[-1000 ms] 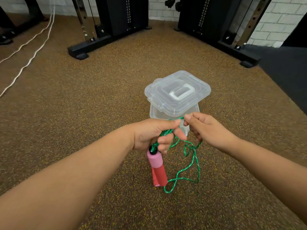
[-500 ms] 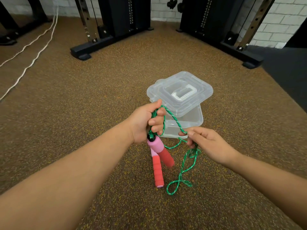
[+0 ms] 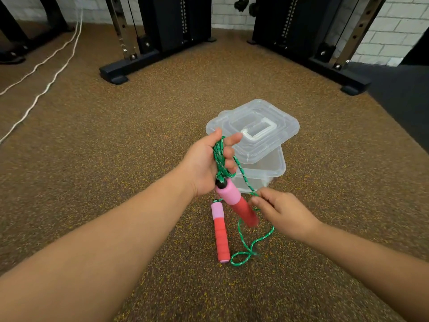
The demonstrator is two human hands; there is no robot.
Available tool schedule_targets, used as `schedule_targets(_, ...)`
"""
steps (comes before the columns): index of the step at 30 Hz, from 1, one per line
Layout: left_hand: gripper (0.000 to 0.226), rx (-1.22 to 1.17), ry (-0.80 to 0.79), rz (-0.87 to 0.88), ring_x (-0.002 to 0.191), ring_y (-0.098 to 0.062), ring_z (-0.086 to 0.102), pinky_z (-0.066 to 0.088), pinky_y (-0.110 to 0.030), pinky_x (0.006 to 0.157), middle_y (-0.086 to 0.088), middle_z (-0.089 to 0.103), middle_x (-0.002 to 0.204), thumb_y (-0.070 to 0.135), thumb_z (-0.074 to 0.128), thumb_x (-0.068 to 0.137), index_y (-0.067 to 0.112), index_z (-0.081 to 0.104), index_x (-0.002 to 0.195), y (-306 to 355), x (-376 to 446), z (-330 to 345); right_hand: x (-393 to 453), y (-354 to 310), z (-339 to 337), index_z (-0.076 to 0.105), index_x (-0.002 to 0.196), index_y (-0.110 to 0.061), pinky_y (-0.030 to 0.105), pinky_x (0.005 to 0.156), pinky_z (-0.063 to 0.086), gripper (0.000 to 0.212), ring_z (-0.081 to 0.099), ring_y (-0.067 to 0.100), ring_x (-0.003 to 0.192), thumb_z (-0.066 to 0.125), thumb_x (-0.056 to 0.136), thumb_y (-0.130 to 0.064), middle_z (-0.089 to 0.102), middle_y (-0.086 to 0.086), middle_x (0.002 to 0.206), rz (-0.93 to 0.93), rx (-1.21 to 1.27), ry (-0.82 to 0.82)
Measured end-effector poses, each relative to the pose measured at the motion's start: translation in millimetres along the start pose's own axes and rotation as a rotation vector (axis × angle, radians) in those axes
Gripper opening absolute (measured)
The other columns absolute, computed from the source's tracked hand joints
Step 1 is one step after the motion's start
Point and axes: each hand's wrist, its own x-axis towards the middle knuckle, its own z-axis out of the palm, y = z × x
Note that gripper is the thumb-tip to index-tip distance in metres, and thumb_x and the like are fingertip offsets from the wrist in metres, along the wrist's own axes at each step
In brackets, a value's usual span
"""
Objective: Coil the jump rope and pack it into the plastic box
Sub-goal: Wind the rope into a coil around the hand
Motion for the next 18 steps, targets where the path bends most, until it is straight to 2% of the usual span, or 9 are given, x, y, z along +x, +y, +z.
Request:
schedule_targets(2,0.048,0.008,0.002,0.027,0.043,-0.01,0.054,0.043,-0.022,0.053,0.004,0.064,0.054,0.039,0.026,0.099,0.011,0.065,0.102,1,3,-2,-4,-6,5,0.058,0.088,-0.025,0.032,0.063,0.042,0.03,0.053,0.008,0.063,0.038,0.095,-0.046,0.053,-0.011,0.062,-0.053,-0.076,-0.053)
schedule_targets(4,0.052,0.033,0.007,0.029,0.058,-0.013,0.066,0.049,-0.026,0.065,-0.002,0.074,0.075,0.039,0.021,0.1,0.007,0.059,0.115,0,2,-4,-7,-14,6,0.055,0.087,-0.022,0.036,0.066,0.045,0.041,0.056,0.015,0.069,0.029,0.092,-0.054,0.054,-0.009,0.066,-0.123,-0.18,-0.084)
schedule_targets(7,0.058,0.055,0.01,0.001,0.08,-0.021,0.071,0.049,-0.032,0.083,-0.011,0.072,0.098,0.043,0.017,0.1,0.002,0.043,0.132,-3,2,-7,-10,-25,7,0.043,0.079,-0.023,0.036,0.063,0.042,0.039,0.055,0.02,0.07,0.024,0.092,-0.055,0.056,-0.006,0.07,-0.249,-0.224,-0.09)
schedule_targets(9,0.064,0.103,0.011,-0.026,0.087,-0.023,0.069,0.048,-0.033,0.087,-0.014,0.069,0.103,0.048,0.014,0.099,0.001,0.036,0.137,-5,3,-6,-11,-36,5,0.035,0.074,-0.027,0.035,0.06,0.036,0.033,0.046,0.015,0.064,0.025,0.092,-0.053,0.046,-0.01,0.064,-0.332,-0.212,-0.098)
schedule_targets(11,0.07,0.187,0.013,-0.065,0.089,-0.025,0.068,0.048,-0.034,0.087,-0.017,0.068,0.104,0.053,0.011,0.097,0.001,0.033,0.138,-8,4,-6,-12,-48,-1,0.033,0.072,-0.03,0.032,0.058,0.03,0.029,0.037,0.008,0.058,0.031,0.093,-0.05,0.037,-0.015,0.058,-0.374,-0.157,-0.099)
schedule_targets(15,0.083,0.38,-0.043,-0.188,0.099,-0.026,0.067,0.048,-0.036,0.09,-0.023,0.066,0.114,0.063,0.006,0.092,0.0,0.039,0.136,-17,0,-5,-7,-61,-17,0.058,0.08,-0.023,0.025,0.059,0.036,0.029,0.046,0.0,0.06,0.041,0.091,-0.043,0.046,-0.016,0.062,-0.342,0.099,-0.07)
schedule_targets(16,0.086,0.424,-0.066,-0.213,0.098,-0.024,0.067,0.048,-0.033,0.091,-0.022,0.068,0.11,0.064,0.005,0.091,0.0,0.045,0.131,-20,0,-6,-4,-63,-21,0.061,0.08,-0.022,0.025,0.06,0.038,0.027,0.047,0.001,0.061,0.044,0.091,-0.04,0.048,-0.015,0.064,-0.32,0.172,-0.061)
schedule_targets(18,0.086,0.533,-0.117,-0.23,0.074,-0.022,0.067,0.048,-0.026,0.078,-0.017,0.069,0.078,0.071,0.004,0.087,0.004,0.056,0.104,-24,-2,-8,1,-66,-29,0.061,0.078,-0.022,0.035,0.065,0.043,0.025,0.05,0.009,0.063,0.046,0.09,-0.038,0.054,-0.009,0.066,-0.265,0.343,-0.079)
